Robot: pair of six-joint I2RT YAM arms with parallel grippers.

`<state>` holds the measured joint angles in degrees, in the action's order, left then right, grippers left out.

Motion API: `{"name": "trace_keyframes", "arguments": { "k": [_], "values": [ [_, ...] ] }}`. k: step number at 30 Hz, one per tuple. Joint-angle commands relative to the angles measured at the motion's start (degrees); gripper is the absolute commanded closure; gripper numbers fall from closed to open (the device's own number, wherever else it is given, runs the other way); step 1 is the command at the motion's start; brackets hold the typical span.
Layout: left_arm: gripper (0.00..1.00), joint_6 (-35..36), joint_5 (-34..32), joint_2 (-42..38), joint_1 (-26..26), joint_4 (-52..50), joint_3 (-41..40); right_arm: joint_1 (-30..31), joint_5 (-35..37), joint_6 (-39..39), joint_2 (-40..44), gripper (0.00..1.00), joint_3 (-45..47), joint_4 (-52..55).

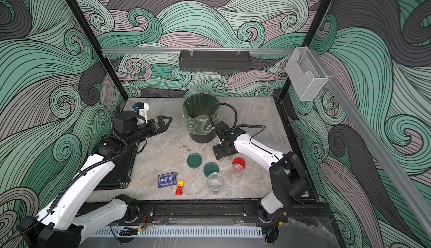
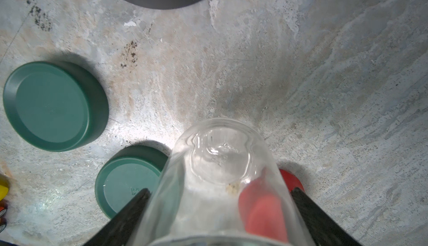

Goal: Empty expired oatmeal from jars
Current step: Place the jar at the center of the board, then reset both arms

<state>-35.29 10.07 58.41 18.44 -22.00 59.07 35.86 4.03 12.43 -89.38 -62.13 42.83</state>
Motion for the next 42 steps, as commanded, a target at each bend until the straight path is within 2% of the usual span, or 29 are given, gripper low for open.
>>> {"name": "trace_keyframes", "arguments": {
  "k": [1, 15, 22, 24, 26, 29, 31, 34, 36, 38, 42],
  "values": [
    [0.01, 0.81, -0.44, -0.23, -0.42, -0.54, -0.08, -0.4, 1.1, -0.32, -0.4, 0.34, 0.2, -2.05],
    [0.01, 3.05, -2.35, -1.01, -0.77, -0.32, -1.0, -0.52, 3.36, 0.26, 4.78, 0.01, 1.21, -3.26],
    [0.01, 5.87, -5.09, -1.75, -1.27, -0.95, -2.59, -0.38, 3.88, 0.49, 9.82, 0.01, 1.24, -0.56],
    [0.01, 9.24, -8.76, -2.22, -1.37, -1.81, -3.38, -0.45, 4.85, 0.28, 15.67, 0.01, 1.27, 0.82],
    [0.01, 12.0, -15.41, -2.01, -1.46, -1.31, -5.27, -0.82, 7.24, -0.86, 21.64, 0.01, 1.9, 0.03],
    [0.01, 12.75, -23.77, -0.39, -1.84, 6.97, -11.02, -4.53, 9.38, -2.37, 27.68, 0.01, 4.49, -6.46],
    [0.01, 16.63, -29.98, 2.25, -1.92, 13.73, -15.13, -8.98, 7.8, -2.33, 28.97, 0.01, 6.83, -13.06],
    [0.01, 25.12, -36.92, 7.62, -2.26, 21.14, -18.19, -12.68, 10.22, -4.53, 29.4, 0.01, 12.22, -26.87],
    [0.01, 31.31, -36.47, 11.46, -3.01, 24.03, -18.72, -13.84, 14.44, -9.87, 28.26, 0.01, 17.12, -37.02],
    [0.01, 34.42, -34.47, 15.75, -4.06, 23.9, -17.89, -16.71, 16.17, -13.24, 25.95, 0.01, 21.18, -45.36],
    [0.02, 35.3, -29.06, 24.65, -7.37, 28.93, -18.97, -21.4, 18.25, -16.6, 18.53, 0.01, 25.62, -56.43]
  ]
}}
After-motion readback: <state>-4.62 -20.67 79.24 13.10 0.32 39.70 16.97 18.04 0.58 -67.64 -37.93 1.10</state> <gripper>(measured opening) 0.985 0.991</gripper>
